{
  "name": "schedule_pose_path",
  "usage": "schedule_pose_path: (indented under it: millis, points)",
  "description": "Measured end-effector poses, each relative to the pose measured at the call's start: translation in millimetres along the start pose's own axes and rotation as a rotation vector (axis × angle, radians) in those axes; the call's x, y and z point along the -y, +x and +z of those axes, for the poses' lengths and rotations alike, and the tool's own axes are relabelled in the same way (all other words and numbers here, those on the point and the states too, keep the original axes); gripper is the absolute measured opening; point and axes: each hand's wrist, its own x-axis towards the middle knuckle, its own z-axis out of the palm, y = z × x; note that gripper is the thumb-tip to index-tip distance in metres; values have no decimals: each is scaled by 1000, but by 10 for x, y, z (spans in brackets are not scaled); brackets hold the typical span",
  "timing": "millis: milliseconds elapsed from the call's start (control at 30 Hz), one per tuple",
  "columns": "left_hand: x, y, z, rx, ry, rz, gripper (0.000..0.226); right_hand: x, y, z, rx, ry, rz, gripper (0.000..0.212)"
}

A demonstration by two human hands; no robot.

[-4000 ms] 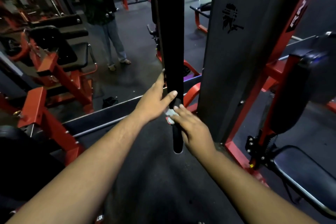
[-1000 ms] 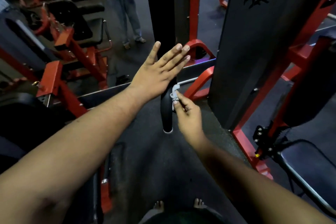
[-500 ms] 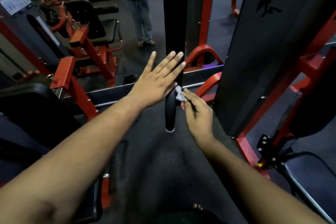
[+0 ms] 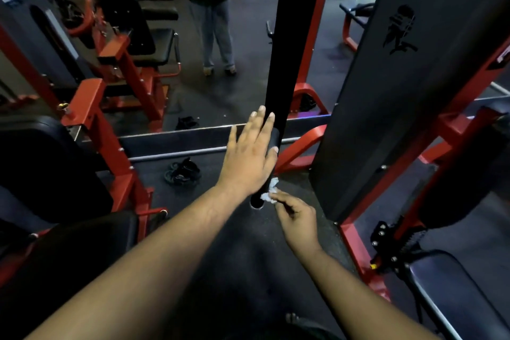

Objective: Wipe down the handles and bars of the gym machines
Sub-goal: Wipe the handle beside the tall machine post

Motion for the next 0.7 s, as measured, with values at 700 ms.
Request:
schedule_pose_path:
  millis: [700]
  points:
    - [-811,433,477,-217,411,-877,60,-897,2521,4,673,-278,-802,55]
